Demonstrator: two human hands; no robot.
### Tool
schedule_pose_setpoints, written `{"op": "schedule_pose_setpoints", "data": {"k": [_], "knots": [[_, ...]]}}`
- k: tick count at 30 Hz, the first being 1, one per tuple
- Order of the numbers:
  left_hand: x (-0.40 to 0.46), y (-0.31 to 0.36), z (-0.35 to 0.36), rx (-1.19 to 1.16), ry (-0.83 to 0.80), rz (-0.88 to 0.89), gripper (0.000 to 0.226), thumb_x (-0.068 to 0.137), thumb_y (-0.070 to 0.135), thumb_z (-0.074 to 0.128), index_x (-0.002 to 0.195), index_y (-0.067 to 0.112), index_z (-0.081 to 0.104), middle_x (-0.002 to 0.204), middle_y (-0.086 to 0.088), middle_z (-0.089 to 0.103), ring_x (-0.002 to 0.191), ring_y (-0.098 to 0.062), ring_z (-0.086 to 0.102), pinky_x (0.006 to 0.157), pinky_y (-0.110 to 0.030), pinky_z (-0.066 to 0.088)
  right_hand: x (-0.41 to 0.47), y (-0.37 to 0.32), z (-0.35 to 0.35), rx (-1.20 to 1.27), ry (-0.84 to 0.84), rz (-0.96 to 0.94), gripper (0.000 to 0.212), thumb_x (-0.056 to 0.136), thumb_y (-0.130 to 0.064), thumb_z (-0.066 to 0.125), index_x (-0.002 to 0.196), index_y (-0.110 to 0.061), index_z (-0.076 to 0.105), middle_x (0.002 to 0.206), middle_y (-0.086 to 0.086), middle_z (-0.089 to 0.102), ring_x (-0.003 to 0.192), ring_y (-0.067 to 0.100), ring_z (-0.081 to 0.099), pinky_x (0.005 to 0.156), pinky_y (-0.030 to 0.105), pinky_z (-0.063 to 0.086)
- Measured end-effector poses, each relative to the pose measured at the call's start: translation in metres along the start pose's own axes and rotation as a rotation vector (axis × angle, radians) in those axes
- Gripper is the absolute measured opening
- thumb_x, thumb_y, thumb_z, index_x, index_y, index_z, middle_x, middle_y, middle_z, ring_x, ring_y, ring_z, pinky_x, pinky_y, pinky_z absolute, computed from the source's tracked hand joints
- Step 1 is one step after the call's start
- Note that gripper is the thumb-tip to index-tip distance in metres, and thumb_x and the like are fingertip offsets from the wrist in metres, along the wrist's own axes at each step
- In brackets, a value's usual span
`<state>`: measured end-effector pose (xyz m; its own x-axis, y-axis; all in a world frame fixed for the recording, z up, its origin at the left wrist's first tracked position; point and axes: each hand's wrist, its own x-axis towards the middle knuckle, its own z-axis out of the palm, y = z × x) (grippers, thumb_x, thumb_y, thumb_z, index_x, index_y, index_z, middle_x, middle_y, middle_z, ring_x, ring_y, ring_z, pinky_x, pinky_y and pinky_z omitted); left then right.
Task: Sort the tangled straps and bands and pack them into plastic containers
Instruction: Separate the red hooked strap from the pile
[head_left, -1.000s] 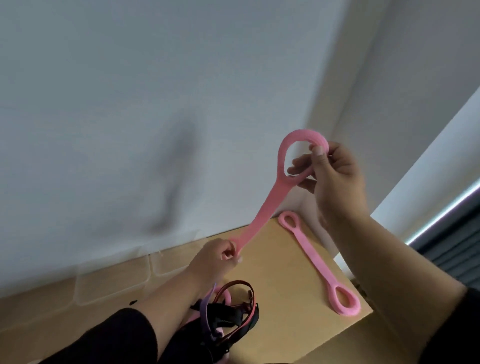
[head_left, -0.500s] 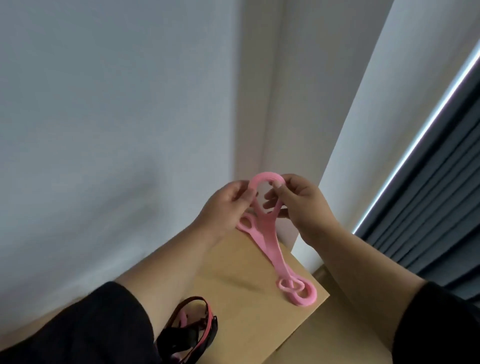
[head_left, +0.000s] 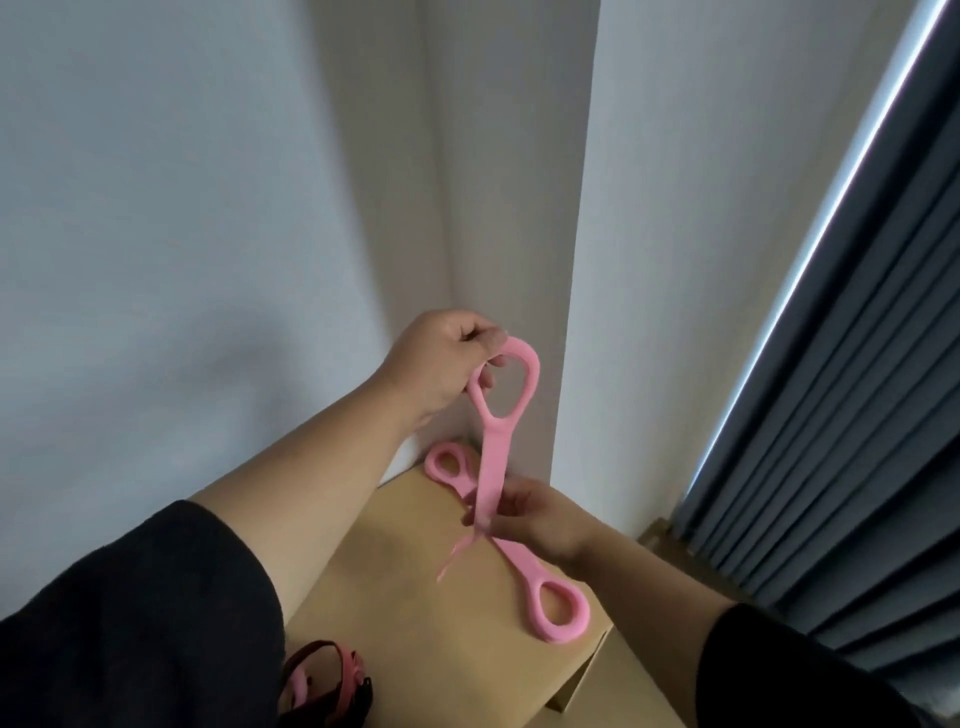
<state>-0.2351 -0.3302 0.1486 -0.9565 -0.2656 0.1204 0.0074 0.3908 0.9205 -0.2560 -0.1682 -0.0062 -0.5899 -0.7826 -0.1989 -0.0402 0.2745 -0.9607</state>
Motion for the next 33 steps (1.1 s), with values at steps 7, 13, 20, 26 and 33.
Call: {"op": "schedule_pose_setpoints", "data": {"k": [7, 13, 20, 26, 33], "knots": [[0.042, -0.02, -0.021, 0.026, 0.215, -0.118, 0.018, 0.1, 0.016, 0.057, 0.089, 0.008, 0.068, 0.076, -0.005, 0.068, 0.054, -0.017, 0.057, 0.059, -0.031, 0.054, 0.004, 0.048, 0.001, -0.024, -0.233, 0.123, 0.014, 0.088, -0.022, 0.065, 0.1, -0.023, 0.072, 0.107, 0.0, 0.075, 0.106, 0.018, 0.069, 0.106, 0.041, 0.049], [0.08, -0.077, -0.022, -0.092, 0.311, -0.307, 0.018, 0.104, 0.013, 0.05, 0.095, 0.008, 0.065, 0.077, -0.007, 0.062, 0.06, -0.018, 0.054, 0.071, -0.037, 0.055, -0.013, 0.107, -0.025, 0.209, -0.197, 0.353, 0.016, 0.094, -0.004, 0.062, 0.109, 0.0, 0.066, 0.097, 0.012, 0.074, 0.086, 0.025, 0.072, 0.084, 0.038, 0.06], [0.103, -0.167, 0.004, 0.031, 0.245, -0.436, 0.021, 0.102, 0.005, 0.049, 0.115, 0.004, 0.066, 0.094, -0.009, 0.067, 0.083, -0.016, 0.063, 0.081, -0.033, 0.054, -0.016, 0.14, -0.045, 0.267, -0.084, 0.54, 0.026, 0.089, -0.002, 0.066, 0.115, 0.0, 0.06, 0.1, 0.022, 0.071, 0.079, 0.033, 0.073, 0.072, 0.039, 0.061], [0.111, -0.226, 0.021, 0.337, 0.184, -0.515, 0.022, 0.1, 0.015, 0.055, 0.118, 0.012, 0.069, 0.11, -0.007, 0.07, 0.091, -0.019, 0.061, 0.07, -0.021, 0.047, -0.004, 0.153, -0.038, 0.081, 0.047, 0.643, 0.014, 0.094, -0.01, 0.062, 0.106, -0.014, 0.057, 0.097, 0.017, 0.07, 0.066, 0.027, 0.073, 0.072, 0.049, 0.063], [0.133, -0.267, 0.031, 0.807, 0.05, -0.525, 0.027, 0.101, 0.015, 0.048, 0.12, 0.01, 0.066, 0.118, -0.008, 0.067, 0.096, -0.018, 0.066, 0.076, -0.025, 0.046, -0.006, 0.137, -0.031, -0.041, -0.008, 0.632, 0.025, 0.096, -0.025, 0.066, 0.113, -0.026, 0.046, 0.096, 0.005, 0.069, 0.064, 0.017, 0.07, 0.054, 0.023, 0.056]]}}
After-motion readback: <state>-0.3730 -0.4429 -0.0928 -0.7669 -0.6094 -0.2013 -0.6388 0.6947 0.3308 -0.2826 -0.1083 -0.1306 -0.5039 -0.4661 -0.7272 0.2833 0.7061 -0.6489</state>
